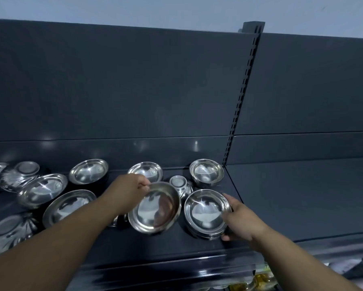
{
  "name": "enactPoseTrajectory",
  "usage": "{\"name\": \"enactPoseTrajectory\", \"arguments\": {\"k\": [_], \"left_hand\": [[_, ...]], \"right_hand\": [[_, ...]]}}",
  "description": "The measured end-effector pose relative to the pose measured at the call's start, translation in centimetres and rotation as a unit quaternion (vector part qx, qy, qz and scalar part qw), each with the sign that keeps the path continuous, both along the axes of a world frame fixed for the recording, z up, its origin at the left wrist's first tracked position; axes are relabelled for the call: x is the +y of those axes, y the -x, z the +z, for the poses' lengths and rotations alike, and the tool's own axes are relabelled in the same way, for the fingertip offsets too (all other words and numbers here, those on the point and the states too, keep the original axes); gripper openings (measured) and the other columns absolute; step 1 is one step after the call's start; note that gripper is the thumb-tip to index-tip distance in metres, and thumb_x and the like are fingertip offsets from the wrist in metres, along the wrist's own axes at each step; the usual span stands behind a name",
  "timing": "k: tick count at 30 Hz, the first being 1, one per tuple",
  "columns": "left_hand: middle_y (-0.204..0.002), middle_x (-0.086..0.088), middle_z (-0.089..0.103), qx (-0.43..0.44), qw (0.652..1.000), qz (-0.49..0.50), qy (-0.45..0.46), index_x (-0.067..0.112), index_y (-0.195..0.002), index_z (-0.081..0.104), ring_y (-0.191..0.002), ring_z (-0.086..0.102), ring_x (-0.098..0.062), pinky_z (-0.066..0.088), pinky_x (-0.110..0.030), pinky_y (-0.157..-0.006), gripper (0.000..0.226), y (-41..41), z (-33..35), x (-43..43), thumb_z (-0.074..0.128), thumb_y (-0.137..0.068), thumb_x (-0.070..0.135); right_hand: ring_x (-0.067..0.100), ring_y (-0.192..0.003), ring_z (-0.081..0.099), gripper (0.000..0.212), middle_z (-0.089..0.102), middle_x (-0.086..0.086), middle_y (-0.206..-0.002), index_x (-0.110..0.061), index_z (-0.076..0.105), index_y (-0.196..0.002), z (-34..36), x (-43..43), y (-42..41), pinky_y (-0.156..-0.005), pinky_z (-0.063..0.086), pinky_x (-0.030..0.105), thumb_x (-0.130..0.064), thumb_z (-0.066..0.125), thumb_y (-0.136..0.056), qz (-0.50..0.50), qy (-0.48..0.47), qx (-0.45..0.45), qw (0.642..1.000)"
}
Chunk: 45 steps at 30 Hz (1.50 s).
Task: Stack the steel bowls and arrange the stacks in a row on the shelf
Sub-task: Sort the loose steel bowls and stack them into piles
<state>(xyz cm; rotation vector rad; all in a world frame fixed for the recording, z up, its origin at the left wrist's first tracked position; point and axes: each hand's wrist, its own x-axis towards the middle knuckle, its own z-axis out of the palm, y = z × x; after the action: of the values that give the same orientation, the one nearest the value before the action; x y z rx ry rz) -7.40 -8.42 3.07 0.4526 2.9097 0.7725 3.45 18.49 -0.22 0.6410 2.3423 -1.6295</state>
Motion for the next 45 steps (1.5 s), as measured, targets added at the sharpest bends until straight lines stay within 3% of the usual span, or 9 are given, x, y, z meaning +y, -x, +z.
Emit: {"name": "enactPoseTrajectory", "arguments": {"k": [5, 10, 14, 21, 26, 32, 39, 42, 45], "left_hand": [[-0.076, -0.002, 0.072, -0.050, 0.982, 0.054, -0.173, 0.016, -0.081, 0.072, -0.071, 0.063, -0.017, 0.049, -0.027, -0.069, 0.011, -0.8, 1.7, 2.3, 0.062, -0.086, 0.015], [-0.079, -0.012, 0.067, -0.160, 0.942, 0.073, -0.287, 0.008, -0.088, 0.064, -0.064, 0.062, -0.019, 0.055, -0.024, -0.054, 0.006, -2.2, -0.1, 6.8, 0.060, -0.091, 0.011], [-0.086, -0.011, 0.065, -0.176, 0.938, 0.096, -0.283, 0.009, -0.083, 0.059, -0.068, 0.063, -0.018, 0.057, -0.023, -0.054, 0.008, -2.8, -1.1, 8.4, 0.060, -0.091, 0.012], [-0.081, -0.010, 0.067, -0.159, 0.957, 0.086, -0.226, 0.010, -0.083, 0.061, -0.057, 0.061, -0.018, 0.056, -0.025, -0.053, 0.006, -2.9, -1.8, 9.1, 0.062, -0.086, 0.015], [-0.087, -0.003, 0.070, -0.129, 0.968, 0.074, -0.201, 0.012, -0.098, 0.064, -0.061, 0.064, -0.017, 0.058, -0.029, -0.062, 0.015, -3.5, -2.1, 8.9, 0.064, -0.085, 0.021], [-0.082, 0.011, 0.063, -0.099, 0.979, 0.069, -0.164, 0.024, -0.089, 0.059, -0.060, 0.060, -0.002, 0.042, -0.009, -0.051, 0.004, -3.8, -2.6, 8.7, 0.060, -0.089, 0.028], [-0.087, 0.012, 0.068, -0.121, 0.972, 0.057, -0.194, 0.033, -0.098, 0.066, -0.074, 0.061, -0.005, 0.050, -0.024, -0.074, 0.010, -3.3, -3.8, 8.4, 0.062, -0.088, 0.032], [-0.092, 0.015, 0.071, -0.117, 0.970, 0.056, -0.204, 0.040, -0.093, 0.066, -0.084, 0.064, -0.002, 0.051, -0.024, -0.083, 0.009, -3.3, -4.1, 8.4, 0.061, -0.090, 0.033], [-0.095, 0.017, 0.071, -0.106, 0.971, 0.073, -0.203, 0.037, -0.097, 0.069, -0.091, 0.063, 0.003, 0.047, -0.019, -0.085, 0.012, -3.4, -4.3, 8.5, 0.060, -0.091, 0.033]], "right_hand": [[0.020, -0.062, 0.064, 0.030, 0.072, 0.008, -0.093, -0.031, 0.060, -0.126, 0.0, 0.0, -0.1, -0.063, 0.058, 0.035, -0.027, 0.047, -0.099, -0.039, 0.053, 0.005, 0.998], [0.026, -0.096, 0.070, 0.048, 0.072, 0.005, -0.106, -0.024, 0.067, -0.106, 0.5, 0.9, -0.5, -0.077, 0.061, 0.046, -0.059, 0.034, -0.098, -0.106, 0.094, 0.010, 0.990], [0.018, -0.108, 0.065, 0.050, 0.068, -0.005, -0.116, -0.035, 0.059, -0.120, 0.5, 1.7, -1.0, -0.083, 0.059, 0.043, -0.067, 0.030, -0.094, -0.088, 0.108, 0.049, 0.989], [0.012, -0.105, 0.067, 0.033, 0.069, -0.010, -0.118, -0.038, 0.060, -0.128, -0.4, 2.1, -0.9, -0.084, 0.060, 0.043, -0.046, 0.049, -0.098, -0.089, 0.061, 0.071, 0.992], [-0.001, -0.088, 0.067, 0.027, 0.069, -0.014, -0.106, -0.033, 0.060, -0.125, -0.4, 2.4, -0.8, -0.067, 0.053, 0.022, -0.035, 0.053, -0.099, -0.083, 0.047, 0.078, 0.992], [0.017, -0.093, 0.073, 0.025, 0.074, -0.001, -0.105, -0.020, 0.068, -0.114, -0.3, 3.8, 2.1, -0.076, 0.052, 0.027, -0.034, 0.062, -0.094, -0.094, -0.001, 0.081, 0.992], [0.023, -0.105, 0.066, 0.048, 0.063, -0.001, -0.123, -0.020, 0.055, -0.132, -0.9, 5.2, 8.2, -0.095, 0.055, 0.042, -0.034, 0.069, -0.088, -0.083, -0.045, 0.051, 0.994], [0.032, -0.103, 0.068, 0.062, 0.063, 0.007, -0.122, -0.016, 0.041, -0.146, -1.8, 5.4, 10.5, -0.082, 0.060, 0.043, -0.030, 0.067, -0.091, -0.102, 0.025, 0.012, 0.994], [0.028, -0.087, 0.070, 0.042, 0.067, 0.013, -0.117, -0.014, 0.048, -0.135, -2.3, 5.2, 11.6, -0.061, 0.060, 0.034, -0.020, 0.060, -0.096, -0.101, 0.099, -0.026, 0.990]]}}
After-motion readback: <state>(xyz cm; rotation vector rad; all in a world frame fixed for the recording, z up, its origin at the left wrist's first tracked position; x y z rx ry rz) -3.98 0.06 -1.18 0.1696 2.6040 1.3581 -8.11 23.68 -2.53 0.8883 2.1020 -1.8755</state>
